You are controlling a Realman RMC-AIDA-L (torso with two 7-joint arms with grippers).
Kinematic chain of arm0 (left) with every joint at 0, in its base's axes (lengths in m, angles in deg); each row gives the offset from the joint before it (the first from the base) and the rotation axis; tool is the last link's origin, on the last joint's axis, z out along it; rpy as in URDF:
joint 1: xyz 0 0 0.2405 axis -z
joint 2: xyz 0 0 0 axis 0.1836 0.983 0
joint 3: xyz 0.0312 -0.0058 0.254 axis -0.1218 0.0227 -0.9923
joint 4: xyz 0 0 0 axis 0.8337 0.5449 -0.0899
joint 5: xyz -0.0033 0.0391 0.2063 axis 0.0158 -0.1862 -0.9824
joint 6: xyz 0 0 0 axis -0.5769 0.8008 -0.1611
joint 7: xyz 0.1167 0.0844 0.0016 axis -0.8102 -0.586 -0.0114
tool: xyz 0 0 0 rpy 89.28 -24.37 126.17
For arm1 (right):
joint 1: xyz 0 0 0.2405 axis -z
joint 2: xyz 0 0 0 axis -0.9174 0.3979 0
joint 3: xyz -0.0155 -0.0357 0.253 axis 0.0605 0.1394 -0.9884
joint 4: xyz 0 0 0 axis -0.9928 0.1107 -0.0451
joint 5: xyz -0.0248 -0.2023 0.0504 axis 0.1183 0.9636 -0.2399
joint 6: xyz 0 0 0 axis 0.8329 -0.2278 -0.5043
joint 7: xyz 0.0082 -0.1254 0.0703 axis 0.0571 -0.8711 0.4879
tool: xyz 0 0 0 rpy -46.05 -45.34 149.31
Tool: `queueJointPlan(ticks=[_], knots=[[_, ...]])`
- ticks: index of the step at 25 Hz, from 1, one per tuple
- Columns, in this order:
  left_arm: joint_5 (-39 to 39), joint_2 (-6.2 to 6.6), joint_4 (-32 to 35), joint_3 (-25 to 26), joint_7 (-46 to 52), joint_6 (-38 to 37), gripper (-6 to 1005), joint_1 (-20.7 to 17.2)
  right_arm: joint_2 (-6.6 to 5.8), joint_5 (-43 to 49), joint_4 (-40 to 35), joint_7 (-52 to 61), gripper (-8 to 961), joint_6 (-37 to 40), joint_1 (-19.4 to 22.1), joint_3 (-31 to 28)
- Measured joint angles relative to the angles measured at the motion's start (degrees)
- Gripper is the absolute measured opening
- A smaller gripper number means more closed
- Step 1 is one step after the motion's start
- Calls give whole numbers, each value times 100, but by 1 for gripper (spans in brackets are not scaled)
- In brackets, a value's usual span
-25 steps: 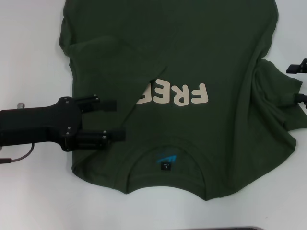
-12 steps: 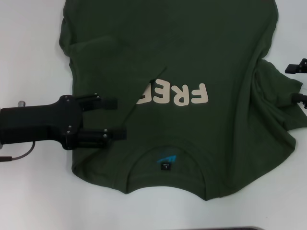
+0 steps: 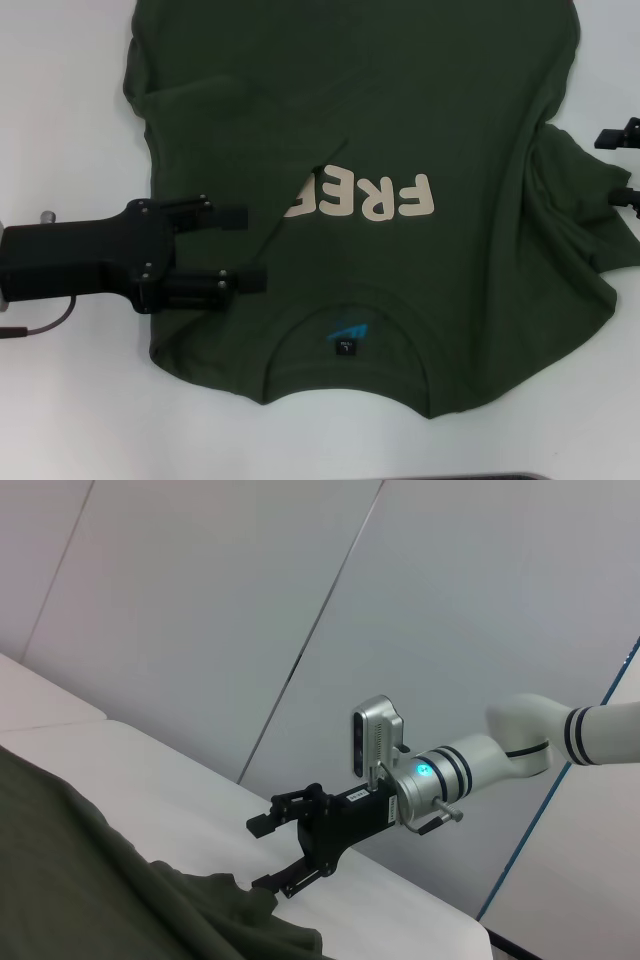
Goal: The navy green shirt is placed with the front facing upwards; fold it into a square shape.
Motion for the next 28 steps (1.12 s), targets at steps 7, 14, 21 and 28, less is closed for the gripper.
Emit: queueJointPlan(ticks=[7, 14, 21, 28], knots=[[0, -1, -12, -3, 7, -2, 903, 0, 26, 5, 134, 50, 879, 46, -32, -1], [0, -2, -15, 6, 3, 1, 904, -7, -12, 11, 146, 104, 880, 286, 91, -17], [2, -2, -15, 16, 11, -25, 904, 4, -51, 26, 58, -13, 878, 183, 139, 8], [78, -1, -15, 14, 22, -49, 904, -19, 9, 26, 128, -123, 869, -5, -7, 10]])
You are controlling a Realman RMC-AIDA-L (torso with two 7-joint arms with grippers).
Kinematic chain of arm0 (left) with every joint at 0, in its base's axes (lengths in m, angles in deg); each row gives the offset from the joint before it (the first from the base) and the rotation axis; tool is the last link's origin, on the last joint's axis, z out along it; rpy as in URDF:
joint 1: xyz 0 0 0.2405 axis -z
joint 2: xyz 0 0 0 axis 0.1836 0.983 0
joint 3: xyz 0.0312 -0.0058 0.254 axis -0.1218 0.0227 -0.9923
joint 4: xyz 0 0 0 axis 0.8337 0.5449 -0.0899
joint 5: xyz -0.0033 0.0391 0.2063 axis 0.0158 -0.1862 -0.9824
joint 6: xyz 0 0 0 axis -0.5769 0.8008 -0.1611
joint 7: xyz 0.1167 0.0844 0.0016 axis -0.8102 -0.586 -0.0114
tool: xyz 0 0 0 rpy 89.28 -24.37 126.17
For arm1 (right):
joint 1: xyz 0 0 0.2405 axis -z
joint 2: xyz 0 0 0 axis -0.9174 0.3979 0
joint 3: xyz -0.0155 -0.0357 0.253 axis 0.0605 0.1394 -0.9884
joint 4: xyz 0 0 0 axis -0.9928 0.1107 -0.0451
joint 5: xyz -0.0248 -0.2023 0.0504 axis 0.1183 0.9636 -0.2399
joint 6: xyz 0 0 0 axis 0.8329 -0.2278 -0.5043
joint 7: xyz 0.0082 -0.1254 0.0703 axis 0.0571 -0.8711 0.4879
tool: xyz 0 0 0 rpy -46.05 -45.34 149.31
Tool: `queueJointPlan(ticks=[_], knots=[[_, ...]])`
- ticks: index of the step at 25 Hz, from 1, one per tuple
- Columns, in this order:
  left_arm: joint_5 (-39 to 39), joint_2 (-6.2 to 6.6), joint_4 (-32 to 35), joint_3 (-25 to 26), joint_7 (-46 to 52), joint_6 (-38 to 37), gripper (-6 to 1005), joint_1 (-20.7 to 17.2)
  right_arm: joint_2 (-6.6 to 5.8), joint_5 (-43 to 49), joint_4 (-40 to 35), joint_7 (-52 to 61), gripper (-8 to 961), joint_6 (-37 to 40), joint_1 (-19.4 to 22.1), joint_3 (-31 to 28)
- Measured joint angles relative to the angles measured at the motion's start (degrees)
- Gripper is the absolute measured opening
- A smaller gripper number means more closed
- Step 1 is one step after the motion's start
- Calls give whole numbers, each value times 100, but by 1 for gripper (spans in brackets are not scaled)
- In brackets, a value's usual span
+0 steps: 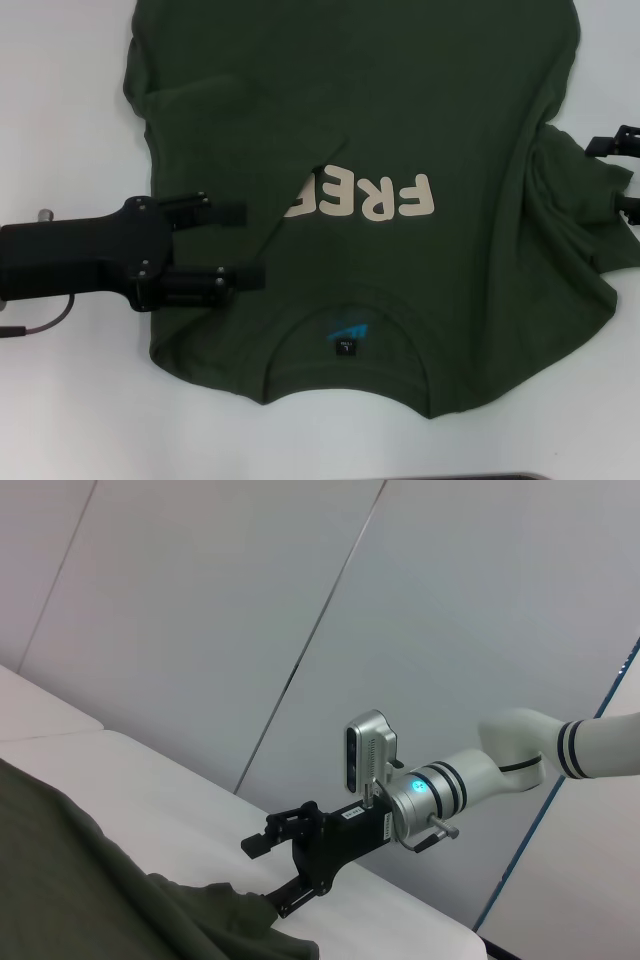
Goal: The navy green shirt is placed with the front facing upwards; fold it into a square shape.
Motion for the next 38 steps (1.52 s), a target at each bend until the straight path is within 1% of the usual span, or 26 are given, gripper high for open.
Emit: queueJointPlan(ticks=[5, 11, 20, 28, 38], knots=[[1, 0, 0, 4, 3, -1, 904, -5, 10, 4, 7, 44, 829, 37, -42, 10], [44, 0, 0, 62, 3, -8, 903, 7, 13, 27, 7, 81, 782, 30, 48, 32], [65, -23, -9, 62, 4, -17, 903, 36, -11, 29, -40, -6, 710, 193, 38, 114], [65, -30, -10, 62, 4, -52, 904, 37, -43, 32, -51, 11, 508, 200, 80, 107], [63, -35, -18, 62, 3, -55, 904, 46, -76, -3, -55, -14, 76, 276, 184, 78]])
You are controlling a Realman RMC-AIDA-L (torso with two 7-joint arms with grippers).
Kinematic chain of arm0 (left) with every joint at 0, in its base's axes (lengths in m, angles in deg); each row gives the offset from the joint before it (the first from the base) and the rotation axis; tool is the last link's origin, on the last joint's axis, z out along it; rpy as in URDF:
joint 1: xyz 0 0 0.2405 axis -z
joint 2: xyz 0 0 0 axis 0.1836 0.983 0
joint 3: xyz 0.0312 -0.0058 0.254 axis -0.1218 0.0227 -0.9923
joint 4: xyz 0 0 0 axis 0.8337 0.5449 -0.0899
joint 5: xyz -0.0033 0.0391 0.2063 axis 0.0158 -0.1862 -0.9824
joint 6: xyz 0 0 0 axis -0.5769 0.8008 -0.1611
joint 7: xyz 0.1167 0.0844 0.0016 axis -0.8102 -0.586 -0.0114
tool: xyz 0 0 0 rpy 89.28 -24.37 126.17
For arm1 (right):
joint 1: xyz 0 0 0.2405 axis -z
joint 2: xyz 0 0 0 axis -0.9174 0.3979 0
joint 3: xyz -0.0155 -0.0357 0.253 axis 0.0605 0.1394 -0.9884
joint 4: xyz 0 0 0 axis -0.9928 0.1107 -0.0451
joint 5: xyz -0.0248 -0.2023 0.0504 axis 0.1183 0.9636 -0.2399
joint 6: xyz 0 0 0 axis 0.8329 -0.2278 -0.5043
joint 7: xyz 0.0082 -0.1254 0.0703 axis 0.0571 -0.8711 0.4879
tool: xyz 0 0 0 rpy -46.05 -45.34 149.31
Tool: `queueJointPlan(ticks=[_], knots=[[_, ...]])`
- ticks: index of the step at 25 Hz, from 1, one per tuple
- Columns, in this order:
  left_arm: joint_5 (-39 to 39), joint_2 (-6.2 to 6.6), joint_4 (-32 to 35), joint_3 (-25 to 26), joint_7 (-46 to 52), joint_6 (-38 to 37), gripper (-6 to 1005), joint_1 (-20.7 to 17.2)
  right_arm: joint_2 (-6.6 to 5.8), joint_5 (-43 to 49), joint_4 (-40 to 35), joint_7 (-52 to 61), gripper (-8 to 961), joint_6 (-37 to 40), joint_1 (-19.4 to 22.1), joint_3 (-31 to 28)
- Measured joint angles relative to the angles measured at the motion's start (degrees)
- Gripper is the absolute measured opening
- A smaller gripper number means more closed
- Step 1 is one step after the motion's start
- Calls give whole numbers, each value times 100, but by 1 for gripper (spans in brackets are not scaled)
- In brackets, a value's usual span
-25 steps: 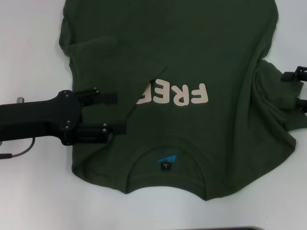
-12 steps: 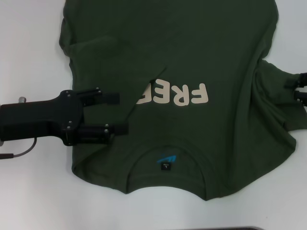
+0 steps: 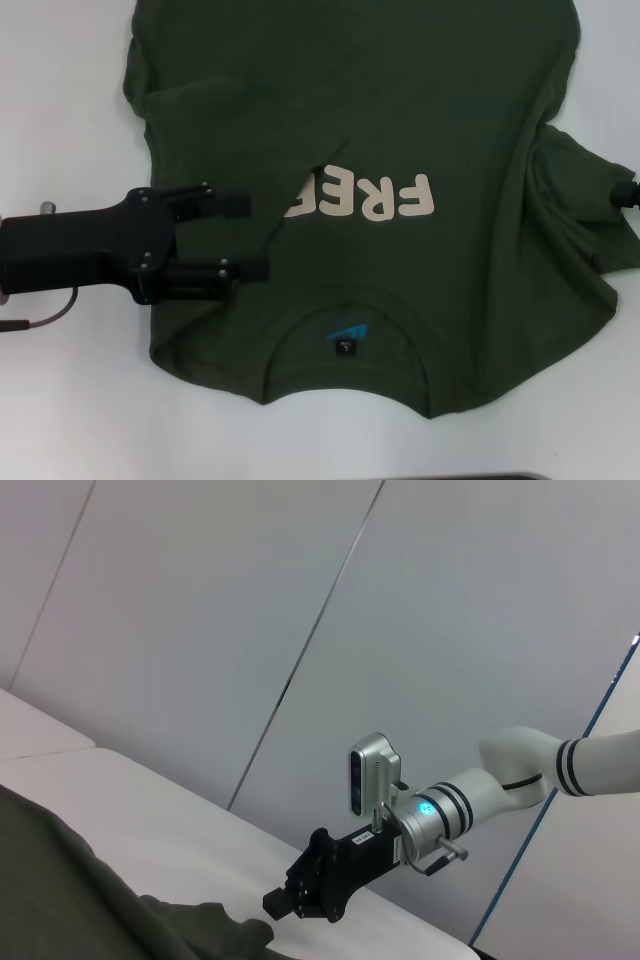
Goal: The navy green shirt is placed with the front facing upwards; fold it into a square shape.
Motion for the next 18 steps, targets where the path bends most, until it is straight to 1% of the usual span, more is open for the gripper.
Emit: queueJointPlan(ticks=[1, 11, 18], knots=[[0, 0, -2, -1, 0, 0, 904, 0, -4, -3, 0, 4, 30, 6, 1, 0], [-1, -6, -53, 0, 0, 1, 904, -24, -52, -6, -106, 25, 18, 147, 8, 31], [0, -9, -60, -1, 4, -3, 903, -29, -182, 23, -301, 51, 22, 239, 92, 23]])
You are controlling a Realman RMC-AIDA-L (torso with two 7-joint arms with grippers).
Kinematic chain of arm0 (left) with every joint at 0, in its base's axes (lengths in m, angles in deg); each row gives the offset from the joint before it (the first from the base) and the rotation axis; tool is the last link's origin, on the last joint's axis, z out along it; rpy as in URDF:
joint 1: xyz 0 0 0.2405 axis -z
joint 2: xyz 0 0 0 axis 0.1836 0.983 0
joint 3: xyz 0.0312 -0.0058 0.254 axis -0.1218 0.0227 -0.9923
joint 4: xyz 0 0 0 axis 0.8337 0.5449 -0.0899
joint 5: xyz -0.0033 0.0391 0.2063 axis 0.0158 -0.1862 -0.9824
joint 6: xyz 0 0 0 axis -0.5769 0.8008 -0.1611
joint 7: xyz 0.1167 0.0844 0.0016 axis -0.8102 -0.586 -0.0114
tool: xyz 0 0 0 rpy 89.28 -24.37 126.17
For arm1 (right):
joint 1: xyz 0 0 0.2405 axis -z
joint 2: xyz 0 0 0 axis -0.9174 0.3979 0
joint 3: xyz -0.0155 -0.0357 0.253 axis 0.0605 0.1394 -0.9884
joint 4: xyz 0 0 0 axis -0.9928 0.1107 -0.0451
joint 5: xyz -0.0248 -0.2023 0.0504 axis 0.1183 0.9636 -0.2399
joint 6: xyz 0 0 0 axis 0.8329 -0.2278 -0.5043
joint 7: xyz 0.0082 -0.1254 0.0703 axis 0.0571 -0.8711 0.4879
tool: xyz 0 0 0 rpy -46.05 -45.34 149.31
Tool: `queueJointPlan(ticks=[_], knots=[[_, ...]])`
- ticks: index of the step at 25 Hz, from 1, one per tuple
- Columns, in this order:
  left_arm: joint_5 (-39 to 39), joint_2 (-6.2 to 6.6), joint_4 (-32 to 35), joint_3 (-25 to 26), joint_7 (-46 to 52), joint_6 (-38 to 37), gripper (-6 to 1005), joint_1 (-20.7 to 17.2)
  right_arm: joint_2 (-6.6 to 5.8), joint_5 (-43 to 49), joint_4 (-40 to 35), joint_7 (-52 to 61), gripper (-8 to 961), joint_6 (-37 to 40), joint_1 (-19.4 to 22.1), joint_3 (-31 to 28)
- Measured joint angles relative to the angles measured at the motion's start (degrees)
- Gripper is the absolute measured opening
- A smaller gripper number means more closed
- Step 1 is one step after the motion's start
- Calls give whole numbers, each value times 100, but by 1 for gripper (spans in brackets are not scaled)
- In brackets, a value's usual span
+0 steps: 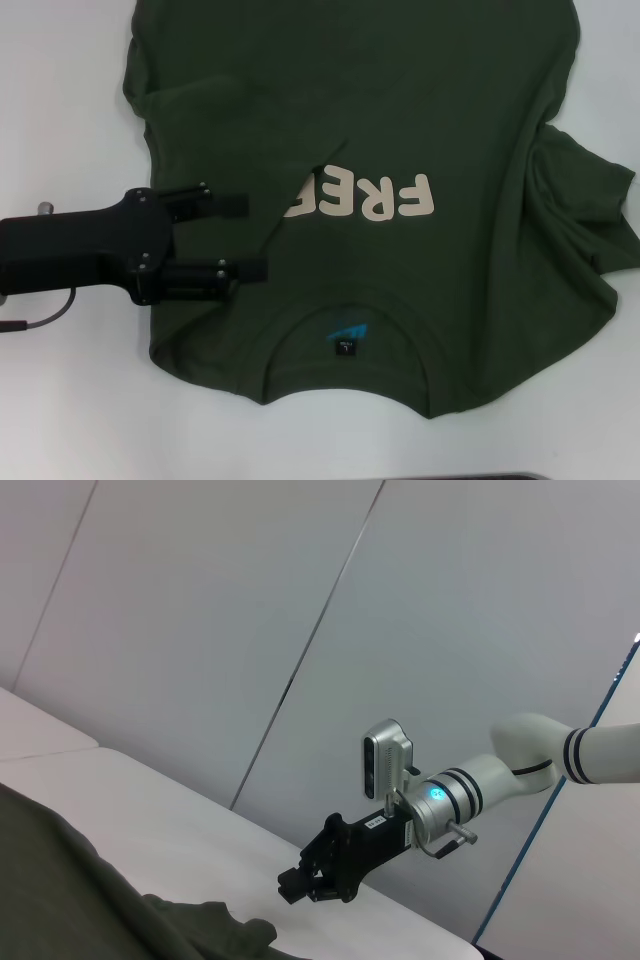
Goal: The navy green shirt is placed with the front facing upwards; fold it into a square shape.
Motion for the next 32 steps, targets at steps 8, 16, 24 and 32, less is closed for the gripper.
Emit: queueJointPlan(ticks=[8, 16, 24, 32], knots=[[0, -18, -2, 0, 3, 30, 903, -2, 23, 1, 64, 168, 214, -69, 50, -29], [0, -18, -2, 0, 1, 25, 903, -7, 54, -13, 64, 165, 514, -191, 51, -25], [0, -38, -1, 0, -3, 34, 903, 9, 141, 4, 64, 129, 547, -393, 19, 22], [0, -56, -1, 0, -28, 49, 904, 6, 187, -8, 160, 144, 547, -516, -19, 30]])
